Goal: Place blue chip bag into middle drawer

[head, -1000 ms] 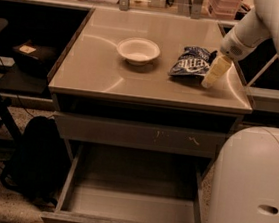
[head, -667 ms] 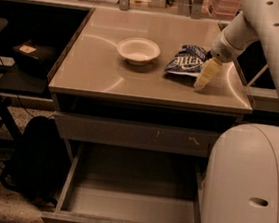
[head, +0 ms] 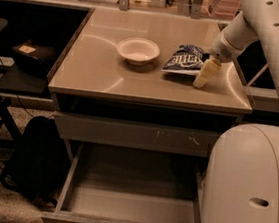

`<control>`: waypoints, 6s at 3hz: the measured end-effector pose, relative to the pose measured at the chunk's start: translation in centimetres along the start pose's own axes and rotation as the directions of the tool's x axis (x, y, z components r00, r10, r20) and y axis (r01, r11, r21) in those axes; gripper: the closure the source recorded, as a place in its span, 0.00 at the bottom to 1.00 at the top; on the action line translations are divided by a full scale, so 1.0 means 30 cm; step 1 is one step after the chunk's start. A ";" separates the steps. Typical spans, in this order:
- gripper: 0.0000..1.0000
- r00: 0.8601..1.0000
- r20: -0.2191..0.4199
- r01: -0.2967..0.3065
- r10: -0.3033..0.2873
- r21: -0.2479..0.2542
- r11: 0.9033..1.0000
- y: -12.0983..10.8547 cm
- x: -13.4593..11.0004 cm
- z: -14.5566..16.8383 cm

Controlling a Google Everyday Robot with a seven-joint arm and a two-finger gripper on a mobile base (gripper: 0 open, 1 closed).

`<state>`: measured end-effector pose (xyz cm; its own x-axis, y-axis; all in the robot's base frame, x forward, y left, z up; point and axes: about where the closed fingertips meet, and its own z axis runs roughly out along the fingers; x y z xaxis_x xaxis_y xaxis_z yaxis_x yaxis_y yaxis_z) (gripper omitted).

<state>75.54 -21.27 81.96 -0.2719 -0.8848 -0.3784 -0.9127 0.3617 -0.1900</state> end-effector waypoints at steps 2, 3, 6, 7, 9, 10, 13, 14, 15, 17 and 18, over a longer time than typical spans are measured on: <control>0.65 1.000 0.000 0.000 0.000 0.000 1.000 0.000 0.000 0.000; 0.88 1.000 0.000 0.000 0.000 0.000 1.000 0.000 0.000 0.000; 1.00 0.998 0.042 -0.055 0.050 0.135 0.989 0.230 -0.047 -0.367; 1.00 0.988 0.124 -0.118 0.093 0.215 0.970 0.426 -0.090 -0.590; 1.00 0.977 0.095 -0.206 0.190 0.188 0.960 0.741 0.068 -0.619; 1.00 0.980 0.104 -0.184 0.167 0.187 0.965 0.751 0.033 -0.631; 1.00 0.989 0.037 -0.146 0.144 0.059 0.988 1.152 0.116 -0.524; 1.00 0.988 0.040 -0.154 0.152 0.056 0.987 1.120 0.144 -0.361; 1.00 0.988 0.040 -0.153 0.151 0.055 0.987 1.122 0.143 -0.363; 1.00 0.972 0.086 -0.221 0.218 0.025 0.975 1.269 0.251 -0.283; 1.00 0.962 0.136 -0.236 0.238 -0.035 0.971 1.342 0.293 -0.048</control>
Offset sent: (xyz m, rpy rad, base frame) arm 0.0000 0.0000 0.0000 0.0000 0.0000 0.0000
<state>35.97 -14.91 72.29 -0.4374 -0.7246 -0.5325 -0.8331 0.5495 -0.0636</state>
